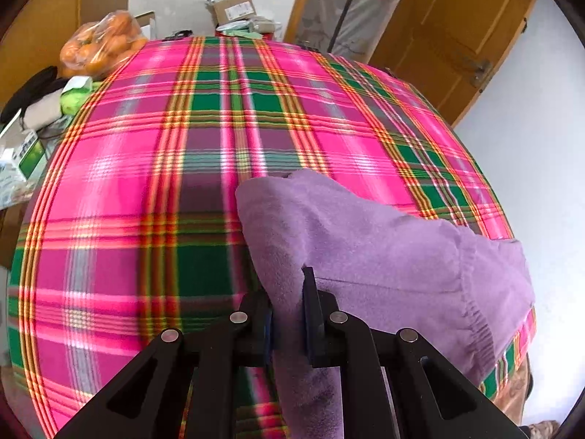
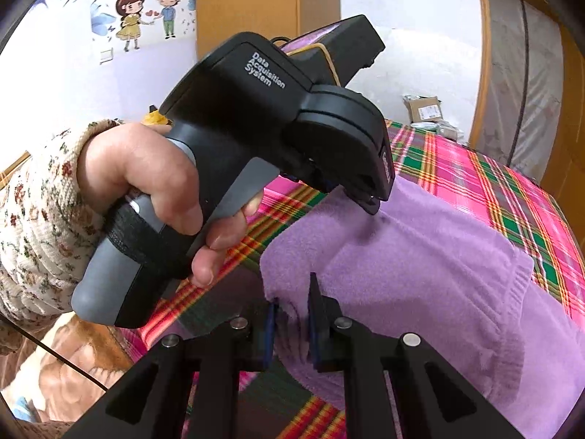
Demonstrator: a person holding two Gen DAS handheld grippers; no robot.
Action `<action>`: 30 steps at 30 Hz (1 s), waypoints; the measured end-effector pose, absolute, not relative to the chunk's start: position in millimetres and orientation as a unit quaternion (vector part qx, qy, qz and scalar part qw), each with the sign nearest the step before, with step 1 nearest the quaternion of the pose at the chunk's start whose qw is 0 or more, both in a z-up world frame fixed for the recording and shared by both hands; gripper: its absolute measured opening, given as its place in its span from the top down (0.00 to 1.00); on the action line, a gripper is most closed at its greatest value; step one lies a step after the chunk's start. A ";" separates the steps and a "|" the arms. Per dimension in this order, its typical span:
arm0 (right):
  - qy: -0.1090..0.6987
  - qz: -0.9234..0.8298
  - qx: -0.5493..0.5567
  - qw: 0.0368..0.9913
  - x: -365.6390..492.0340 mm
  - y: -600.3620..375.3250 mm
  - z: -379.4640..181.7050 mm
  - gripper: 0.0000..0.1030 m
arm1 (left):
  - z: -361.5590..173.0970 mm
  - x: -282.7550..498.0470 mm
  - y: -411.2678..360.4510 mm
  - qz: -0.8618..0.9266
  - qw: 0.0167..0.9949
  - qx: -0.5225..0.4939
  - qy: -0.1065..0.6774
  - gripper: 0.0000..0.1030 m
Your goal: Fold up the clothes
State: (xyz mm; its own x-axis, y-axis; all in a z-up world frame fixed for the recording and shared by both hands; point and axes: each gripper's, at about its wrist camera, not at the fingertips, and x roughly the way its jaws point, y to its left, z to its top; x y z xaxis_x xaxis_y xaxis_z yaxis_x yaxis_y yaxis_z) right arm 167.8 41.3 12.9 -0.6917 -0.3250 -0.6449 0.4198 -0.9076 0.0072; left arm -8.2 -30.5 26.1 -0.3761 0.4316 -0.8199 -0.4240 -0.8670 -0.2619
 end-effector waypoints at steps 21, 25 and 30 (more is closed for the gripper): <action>0.083 -0.889 0.347 0.288 143.8 -33.0 7.0 0.86 | 21.7 -10.4 -123.0 0.842 0.193 -0.504 -0.022 0.87; 0.085 -0.882 0.350 0.303 139.0 -46.0 4.9 0.86 | 20.2 -11.9 -139.3 0.842 0.181 -0.508 -0.027 0.87; 0.085 -0.875 0.355 0.319 127.5 -55.2 1.4 0.86 | 15.9 -12.3 -152.4 0.840 0.171 -0.514 -0.036 0.86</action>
State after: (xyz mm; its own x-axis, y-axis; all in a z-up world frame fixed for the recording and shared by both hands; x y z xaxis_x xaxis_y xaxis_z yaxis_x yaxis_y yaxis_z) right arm 127.5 -55.2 1.4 -0.5450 -0.4974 -0.6749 0.6185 -0.7820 0.0769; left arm -12.3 -152.4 15.9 -0.4136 0.3241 -0.8508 -0.2508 -0.9389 -0.2357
